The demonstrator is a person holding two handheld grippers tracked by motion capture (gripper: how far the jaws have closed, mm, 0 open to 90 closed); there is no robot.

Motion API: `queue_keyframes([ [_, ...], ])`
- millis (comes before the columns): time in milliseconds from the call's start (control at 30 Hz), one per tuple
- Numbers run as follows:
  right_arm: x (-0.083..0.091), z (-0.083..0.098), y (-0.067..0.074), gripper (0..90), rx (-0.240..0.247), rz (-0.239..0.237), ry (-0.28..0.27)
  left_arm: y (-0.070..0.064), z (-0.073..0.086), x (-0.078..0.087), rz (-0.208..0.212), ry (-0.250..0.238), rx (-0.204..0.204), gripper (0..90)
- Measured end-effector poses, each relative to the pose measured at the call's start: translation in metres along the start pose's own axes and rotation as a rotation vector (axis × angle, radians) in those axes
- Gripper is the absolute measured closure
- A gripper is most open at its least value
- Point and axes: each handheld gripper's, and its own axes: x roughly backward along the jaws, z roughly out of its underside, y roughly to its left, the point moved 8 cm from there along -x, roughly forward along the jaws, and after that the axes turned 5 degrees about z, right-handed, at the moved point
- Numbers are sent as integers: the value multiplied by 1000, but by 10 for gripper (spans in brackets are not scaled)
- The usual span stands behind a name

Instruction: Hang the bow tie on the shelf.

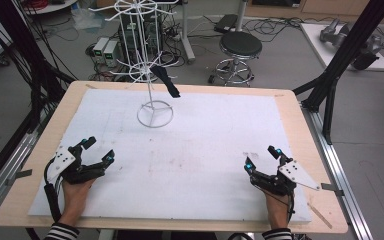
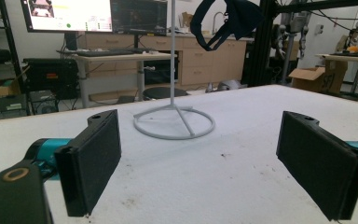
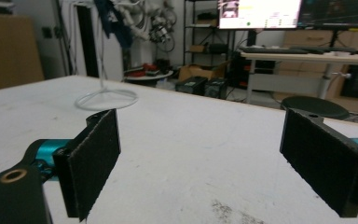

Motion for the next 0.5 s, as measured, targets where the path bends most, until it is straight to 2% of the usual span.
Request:
queue_keyframes([
  [167,-5,12,-2,113,-32,36,-13,-1,0,1,-4,-6,-6,142],
  [200,-6,13,-1,113,-26,40,-9,0,0,1,-6,-6,-6,142],
  [233,-6,13,1,113,3,53,-20,0,0,1,-7,-7,-6,142],
  [333,-5,13,4,113,26,47,-33,0,0,1,-7,-7,-6,142],
  [500,-5,13,3,114,15,45,-35,0,0,1,-6,-9,-8,142],
])
